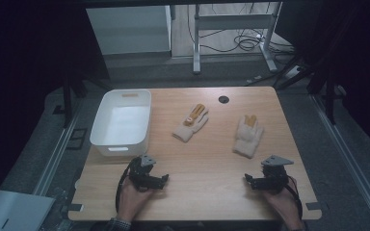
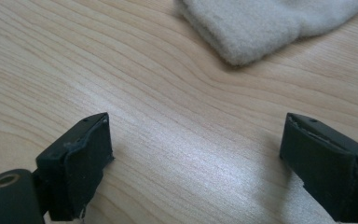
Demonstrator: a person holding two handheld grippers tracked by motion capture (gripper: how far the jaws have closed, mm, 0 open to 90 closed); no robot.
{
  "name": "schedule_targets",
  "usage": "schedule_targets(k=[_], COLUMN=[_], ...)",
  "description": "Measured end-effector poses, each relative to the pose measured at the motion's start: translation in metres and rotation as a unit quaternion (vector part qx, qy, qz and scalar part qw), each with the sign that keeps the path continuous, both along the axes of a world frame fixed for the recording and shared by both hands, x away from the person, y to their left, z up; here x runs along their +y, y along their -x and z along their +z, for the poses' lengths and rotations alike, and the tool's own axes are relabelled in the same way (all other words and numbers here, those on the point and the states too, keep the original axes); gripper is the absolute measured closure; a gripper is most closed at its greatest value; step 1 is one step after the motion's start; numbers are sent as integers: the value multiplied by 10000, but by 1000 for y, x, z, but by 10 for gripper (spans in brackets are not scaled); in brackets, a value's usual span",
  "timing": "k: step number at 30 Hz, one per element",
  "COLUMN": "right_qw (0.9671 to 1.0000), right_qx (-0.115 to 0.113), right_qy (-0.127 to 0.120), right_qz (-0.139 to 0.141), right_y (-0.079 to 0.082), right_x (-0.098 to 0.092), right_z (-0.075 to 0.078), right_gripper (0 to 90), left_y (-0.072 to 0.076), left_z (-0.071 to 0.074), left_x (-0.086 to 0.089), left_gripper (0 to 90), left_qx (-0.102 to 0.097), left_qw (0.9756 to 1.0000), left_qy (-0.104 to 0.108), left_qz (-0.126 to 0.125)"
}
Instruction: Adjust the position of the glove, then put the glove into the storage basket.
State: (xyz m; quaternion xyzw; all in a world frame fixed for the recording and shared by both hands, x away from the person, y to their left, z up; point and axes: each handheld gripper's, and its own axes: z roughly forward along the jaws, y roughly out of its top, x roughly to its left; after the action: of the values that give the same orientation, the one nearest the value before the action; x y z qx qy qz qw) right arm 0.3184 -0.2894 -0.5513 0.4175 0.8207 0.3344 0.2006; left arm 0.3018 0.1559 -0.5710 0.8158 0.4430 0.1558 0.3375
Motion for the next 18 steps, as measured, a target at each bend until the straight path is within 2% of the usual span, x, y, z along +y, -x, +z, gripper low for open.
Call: schedule_targets(k=[18], right_qw=[10000], right_qx=[35], right_qy=[-12], right_qz=[53], right_y=[0], right_x=[0], right_z=[0], right_gripper=[83], left_y=[0], left_z=[0], left_x=[0], left_gripper=[22], left_qx=[2], left_qw=[10000], left_qy=[-23], left_qz=[-11])
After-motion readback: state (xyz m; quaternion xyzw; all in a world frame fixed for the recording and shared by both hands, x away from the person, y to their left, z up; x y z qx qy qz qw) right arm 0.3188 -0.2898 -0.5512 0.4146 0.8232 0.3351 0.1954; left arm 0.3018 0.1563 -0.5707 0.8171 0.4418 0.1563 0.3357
